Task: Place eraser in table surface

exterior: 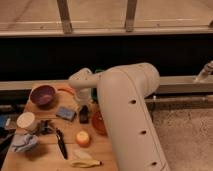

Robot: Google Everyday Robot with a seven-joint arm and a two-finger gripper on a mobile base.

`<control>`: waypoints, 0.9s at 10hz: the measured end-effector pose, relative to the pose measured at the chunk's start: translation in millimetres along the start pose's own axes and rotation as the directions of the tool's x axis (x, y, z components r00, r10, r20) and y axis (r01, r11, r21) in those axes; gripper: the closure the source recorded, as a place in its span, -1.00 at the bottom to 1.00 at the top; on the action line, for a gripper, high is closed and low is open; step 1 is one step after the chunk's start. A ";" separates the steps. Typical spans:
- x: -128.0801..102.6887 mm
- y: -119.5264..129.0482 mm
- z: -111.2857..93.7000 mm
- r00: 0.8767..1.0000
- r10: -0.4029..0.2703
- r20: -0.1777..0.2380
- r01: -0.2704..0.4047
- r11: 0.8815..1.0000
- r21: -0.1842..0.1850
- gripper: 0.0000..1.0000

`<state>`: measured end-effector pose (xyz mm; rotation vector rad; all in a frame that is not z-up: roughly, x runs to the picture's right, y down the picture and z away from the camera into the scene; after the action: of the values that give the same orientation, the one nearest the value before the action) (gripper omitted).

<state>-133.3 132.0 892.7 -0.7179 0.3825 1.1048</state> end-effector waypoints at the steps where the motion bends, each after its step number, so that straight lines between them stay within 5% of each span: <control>1: -0.8 -0.3 -4.1 1.000 -0.001 0.005 0.001 1.000 0.001 0.92; 5: -17.5 -18.7 -40.1 0.999 -0.004 0.048 0.003 1.000 0.030 1.00; 9: -31.7 -47.4 -105.5 0.989 0.002 0.145 -0.010 0.999 0.052 1.00</control>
<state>-96.7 25.2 852.2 -0.5865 0.2890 1.1414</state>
